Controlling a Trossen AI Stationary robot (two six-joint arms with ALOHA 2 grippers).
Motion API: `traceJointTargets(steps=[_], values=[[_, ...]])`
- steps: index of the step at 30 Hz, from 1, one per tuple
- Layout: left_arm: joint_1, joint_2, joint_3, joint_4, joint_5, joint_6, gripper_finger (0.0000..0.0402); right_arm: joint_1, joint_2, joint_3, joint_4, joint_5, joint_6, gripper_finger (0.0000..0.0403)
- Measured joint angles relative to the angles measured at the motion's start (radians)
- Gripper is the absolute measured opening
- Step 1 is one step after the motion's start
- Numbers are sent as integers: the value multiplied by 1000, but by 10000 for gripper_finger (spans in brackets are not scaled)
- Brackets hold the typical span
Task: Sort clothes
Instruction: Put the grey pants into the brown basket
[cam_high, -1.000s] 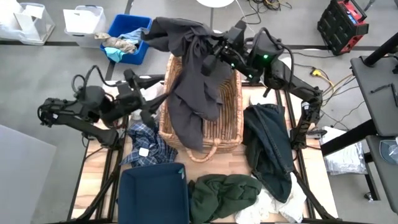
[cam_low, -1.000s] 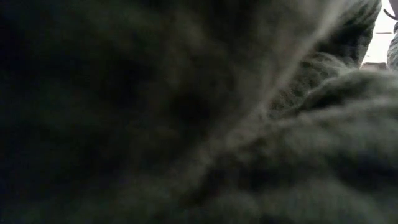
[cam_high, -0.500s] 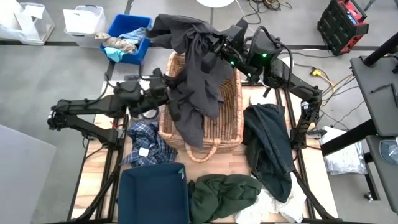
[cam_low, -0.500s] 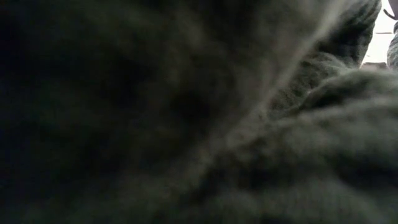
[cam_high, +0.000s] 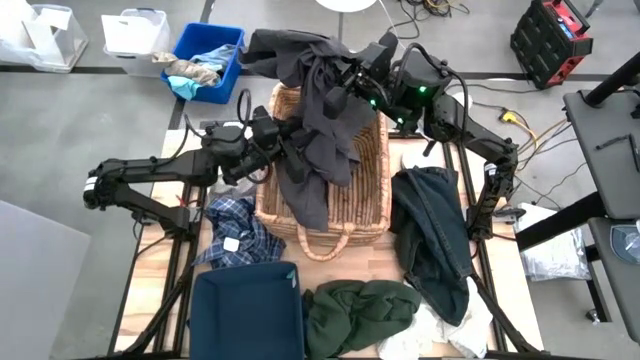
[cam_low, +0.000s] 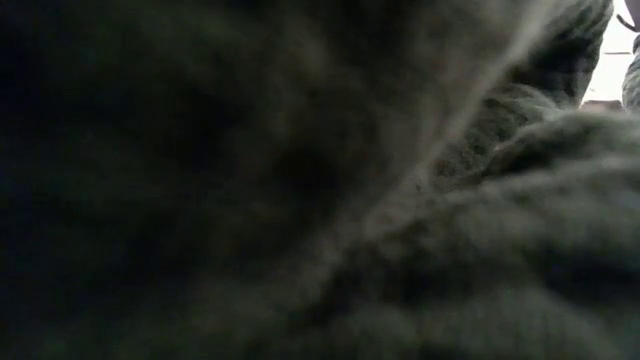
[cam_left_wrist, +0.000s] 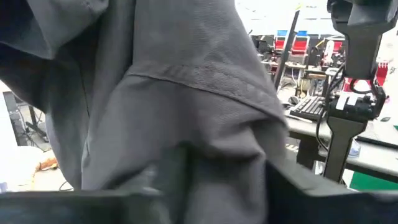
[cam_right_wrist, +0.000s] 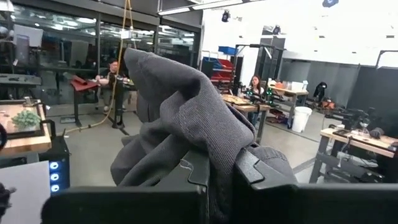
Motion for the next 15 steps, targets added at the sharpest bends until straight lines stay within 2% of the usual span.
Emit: traceJointTargets(steps=[3,4,10,15], values=[[-1,-6,0,0,8,7,30,0,0,0,-33,66,-34,12],[-1,-10,0,2,21,9,16,0,0,0,-49,93,-52,12],[-2,-65,0,120,118,18,2,0,-2,0,-168,218,-131,12],[-2,-142,0,212,157,28,0,0,-6,0,-300,215,-92,14]])
